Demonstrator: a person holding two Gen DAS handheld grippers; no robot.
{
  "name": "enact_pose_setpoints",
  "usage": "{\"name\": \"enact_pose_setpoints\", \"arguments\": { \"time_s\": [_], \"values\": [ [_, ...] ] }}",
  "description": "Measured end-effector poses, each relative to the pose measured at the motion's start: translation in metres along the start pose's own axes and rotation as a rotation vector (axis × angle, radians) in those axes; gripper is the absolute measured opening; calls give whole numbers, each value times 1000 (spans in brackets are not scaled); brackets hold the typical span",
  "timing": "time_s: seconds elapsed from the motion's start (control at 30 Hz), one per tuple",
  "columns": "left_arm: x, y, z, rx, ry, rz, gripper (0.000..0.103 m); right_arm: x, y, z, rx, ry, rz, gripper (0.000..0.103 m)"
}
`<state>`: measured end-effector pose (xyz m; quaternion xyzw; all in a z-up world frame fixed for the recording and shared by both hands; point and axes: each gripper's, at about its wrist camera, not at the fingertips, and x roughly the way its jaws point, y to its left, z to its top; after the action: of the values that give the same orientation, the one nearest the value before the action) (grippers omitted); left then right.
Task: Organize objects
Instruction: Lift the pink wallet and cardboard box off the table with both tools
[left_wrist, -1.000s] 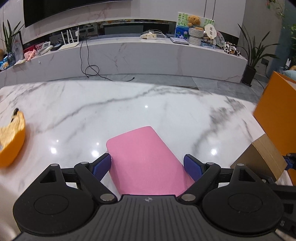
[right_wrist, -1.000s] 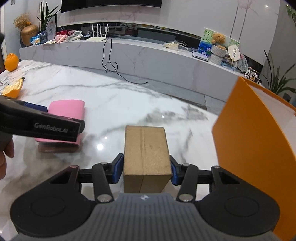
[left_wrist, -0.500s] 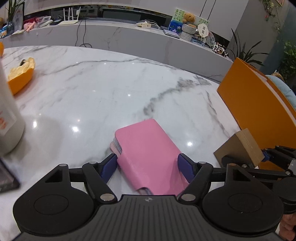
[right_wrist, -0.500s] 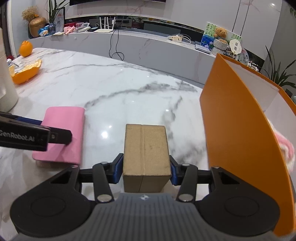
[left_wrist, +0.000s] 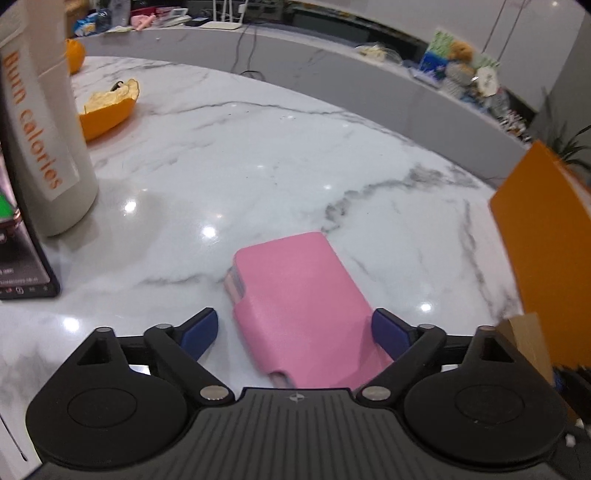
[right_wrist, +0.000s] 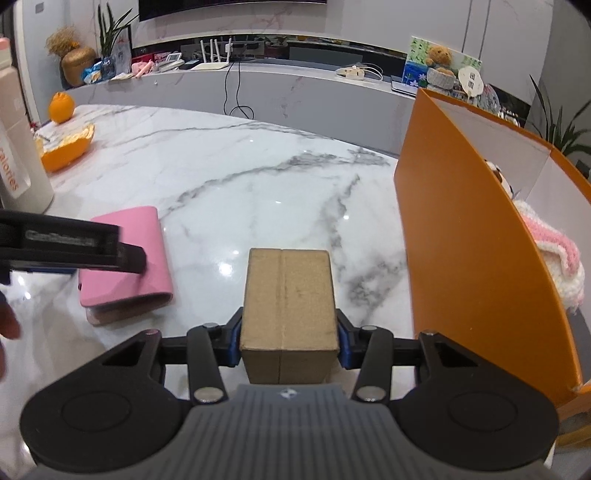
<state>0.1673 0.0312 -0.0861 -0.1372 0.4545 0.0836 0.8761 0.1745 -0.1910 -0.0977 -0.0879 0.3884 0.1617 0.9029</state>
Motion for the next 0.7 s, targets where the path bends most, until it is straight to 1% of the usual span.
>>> {"name": "enact_pose_setpoints", "arguments": {
  "time_s": [0.1, 0.17, 0.2, 0.33, 0.43, 0.5, 0.57, 0.67, 0.7],
  "values": [
    [13, -15, 9, 7, 30, 81, 103, 0, 0, -2, -1, -5, 5, 48],
    [22, -24, 11, 42, 45, 148, 103, -1, -2, -4, 5, -7, 10, 48],
    [25, -28, 12, 65, 43, 170, 103, 0, -3, -4, 10, -6, 14, 48],
    [27, -26, 11, 82, 13, 147, 103, 2, -6, -4, 20, -2, 21, 48],
    [19, -24, 5, 128, -14, 113, 103, 7, -7, -4, 17, 8, 28, 49],
    [15, -20, 2, 158, -12, 83, 103, 10, -8, -4, 18, 14, 31, 50],
    [8, -13, -6, 178, -16, 50, 103, 12, -9, -3, 22, 14, 26, 55],
    [-3, -3, -17, 182, -26, 7, 103, 15, -11, -2, 40, 7, 30, 55],
    [-7, 1, -20, 174, -28, -8, 102, 15, -12, -1, 42, 7, 33, 49]
  ]
}}
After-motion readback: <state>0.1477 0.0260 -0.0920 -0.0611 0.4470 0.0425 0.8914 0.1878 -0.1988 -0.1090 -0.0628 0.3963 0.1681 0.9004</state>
